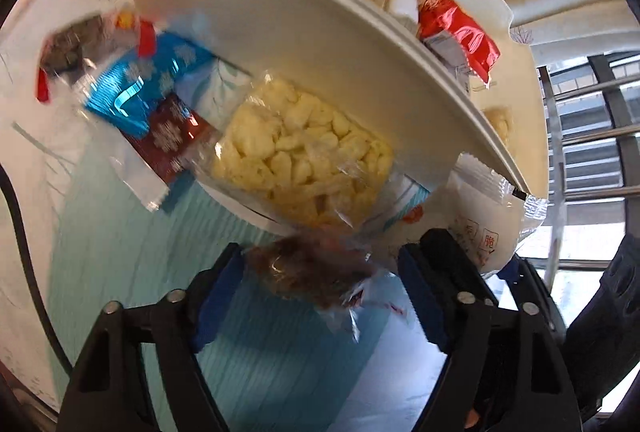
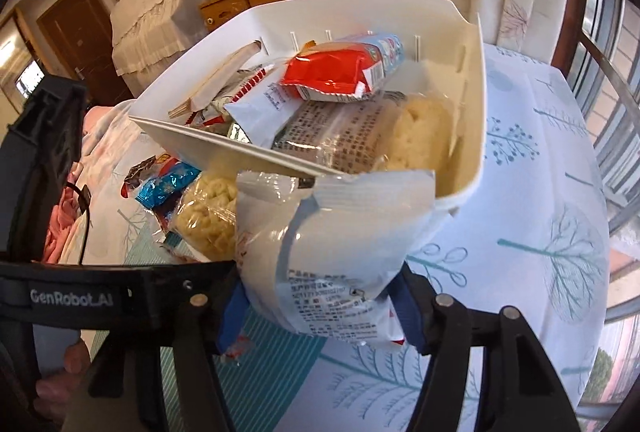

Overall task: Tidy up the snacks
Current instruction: 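Grasp the small clear brown-filled packet with left tool while right tool grasps white red-striped bag, then carry the brown-filled packet toward the basket with left tool while right tool carries white bag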

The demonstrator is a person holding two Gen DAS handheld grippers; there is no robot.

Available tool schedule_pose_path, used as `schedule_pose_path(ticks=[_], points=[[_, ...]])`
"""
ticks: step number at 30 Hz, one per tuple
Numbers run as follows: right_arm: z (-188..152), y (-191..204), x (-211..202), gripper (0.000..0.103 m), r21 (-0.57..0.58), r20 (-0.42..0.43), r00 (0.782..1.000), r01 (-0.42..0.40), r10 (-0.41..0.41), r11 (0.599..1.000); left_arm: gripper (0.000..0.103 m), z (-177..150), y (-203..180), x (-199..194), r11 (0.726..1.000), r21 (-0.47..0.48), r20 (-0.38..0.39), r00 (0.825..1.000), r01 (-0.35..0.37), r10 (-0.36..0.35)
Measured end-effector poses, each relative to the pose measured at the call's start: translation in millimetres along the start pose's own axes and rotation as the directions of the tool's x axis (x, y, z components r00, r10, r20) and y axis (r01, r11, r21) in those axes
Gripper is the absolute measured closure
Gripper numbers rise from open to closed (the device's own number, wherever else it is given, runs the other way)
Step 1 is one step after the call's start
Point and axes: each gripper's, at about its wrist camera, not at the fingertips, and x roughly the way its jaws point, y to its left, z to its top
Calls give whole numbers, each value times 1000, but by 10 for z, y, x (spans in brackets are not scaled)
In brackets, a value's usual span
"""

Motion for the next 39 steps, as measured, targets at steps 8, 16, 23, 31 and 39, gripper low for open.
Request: schedule_pose_path(ticks=[8, 16, 23, 31, 39], points=[[4, 11, -32, 46, -44, -27, 1000, 4, -5, 999, 55, 8, -74, 91, 1000, -8, 8, 1000, -9, 9], [-48, -108, -122, 47, -11, -56, 998, 27, -27, 1000, 59, 29, -71, 80, 999, -34, 10, 1000, -12, 13], [-86, -118, -249, 47, -1, -48, 998, 35, -35, 999, 60, -108, -24, -9, 999, -36, 14, 999, -36, 37], [-119, 11, -350, 47, -9, -48, 999, 22, -23, 1000, 60, -325, 109, -197, 997, -44, 28, 997, -64, 66], [-131, 247, -475, 47, 20, -86, 995, -56, 58, 998, 60, -375, 200, -671, 994, -47, 78, 991, -102, 105]])
